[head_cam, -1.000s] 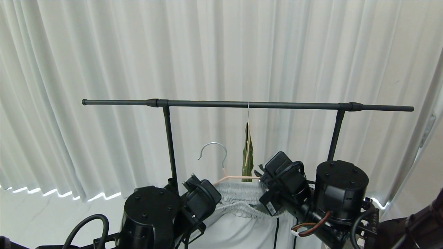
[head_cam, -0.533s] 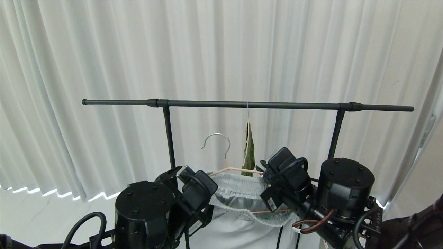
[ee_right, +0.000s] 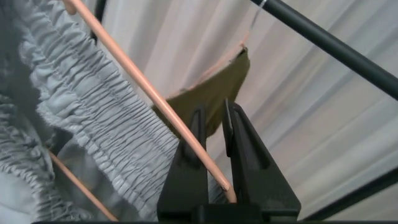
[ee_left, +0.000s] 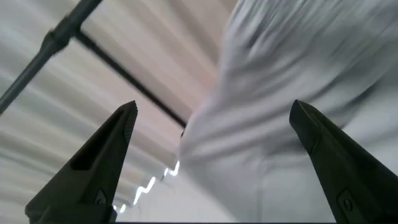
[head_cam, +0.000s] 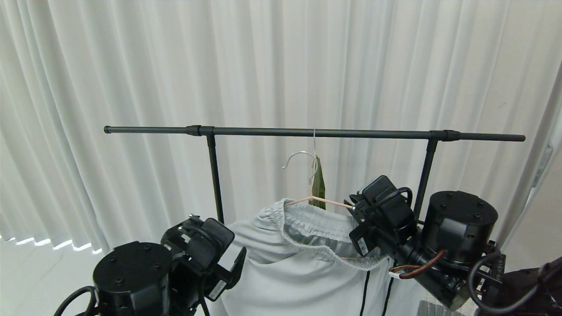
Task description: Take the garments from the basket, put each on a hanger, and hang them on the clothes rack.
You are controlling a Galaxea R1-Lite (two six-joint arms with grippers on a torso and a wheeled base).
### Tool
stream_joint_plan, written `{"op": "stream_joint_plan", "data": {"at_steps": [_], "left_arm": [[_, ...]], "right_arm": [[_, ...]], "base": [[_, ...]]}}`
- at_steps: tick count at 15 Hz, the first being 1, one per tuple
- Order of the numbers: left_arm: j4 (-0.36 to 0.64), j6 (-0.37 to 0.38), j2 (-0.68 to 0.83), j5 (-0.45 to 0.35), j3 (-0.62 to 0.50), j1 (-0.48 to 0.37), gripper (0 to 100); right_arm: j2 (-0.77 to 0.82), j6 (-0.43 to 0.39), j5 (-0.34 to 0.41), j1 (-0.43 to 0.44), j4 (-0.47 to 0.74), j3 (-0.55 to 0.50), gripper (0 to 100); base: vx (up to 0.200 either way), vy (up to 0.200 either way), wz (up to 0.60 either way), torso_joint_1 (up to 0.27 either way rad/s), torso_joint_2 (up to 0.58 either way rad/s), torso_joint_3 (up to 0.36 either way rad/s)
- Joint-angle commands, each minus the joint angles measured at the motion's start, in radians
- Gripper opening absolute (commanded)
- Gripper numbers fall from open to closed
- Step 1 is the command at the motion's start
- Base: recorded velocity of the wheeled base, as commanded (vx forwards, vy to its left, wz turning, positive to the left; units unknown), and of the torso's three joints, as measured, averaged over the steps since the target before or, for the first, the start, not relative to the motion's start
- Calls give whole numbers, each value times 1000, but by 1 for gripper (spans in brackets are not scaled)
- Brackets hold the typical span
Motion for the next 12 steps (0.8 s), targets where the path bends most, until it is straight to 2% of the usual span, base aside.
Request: {"op": "stream_joint_plan", "data": {"at_steps": [1,2,3,5,6,7,8,9,11,12], "left_arm": [[-2,-47,-55,-1,53,43,100],[-2,-64,-61,-3,66,60,100],[-2,-98,-68,-15,112,119,100],[-2,-153,-66,-130,174,192,100],[-2,-184,-66,-223,189,226,100],[-2,-198,-63,-285,182,263,100],[-2,-198,-60,-345,171,318,100],[-2,-198,-60,-345,171,318,100],[-4,-187,-25,-526,128,448,100],[-4,-187,0,-552,111,456,100]], "right_arm": [[-30,1,0,-25,0,24,0],[-34,1,0,-33,0,26,0],[-53,1,-5,-47,0,29,0],[-82,1,-2,-56,0,30,0],[-96,1,-2,-54,0,27,0],[-105,2,-2,-54,0,26,0],[-117,2,0,-54,0,29,0],[-117,2,0,-54,0,29,0],[-152,6,6,-31,-2,26,0],[-160,6,6,-11,-2,23,0]], "base": [[0,0,0,0,0,0],[0,0,0,0,0,0],[0,0,0,0,0,0],[0,0,0,0,0,0],[0,0,0,0,0,0],[0,0,0,0,0,0],[0,0,0,0,0,0],[0,0,0,0,0,0],[0,0,0,0,0,0],[0,0,0,0,0,0]]}}
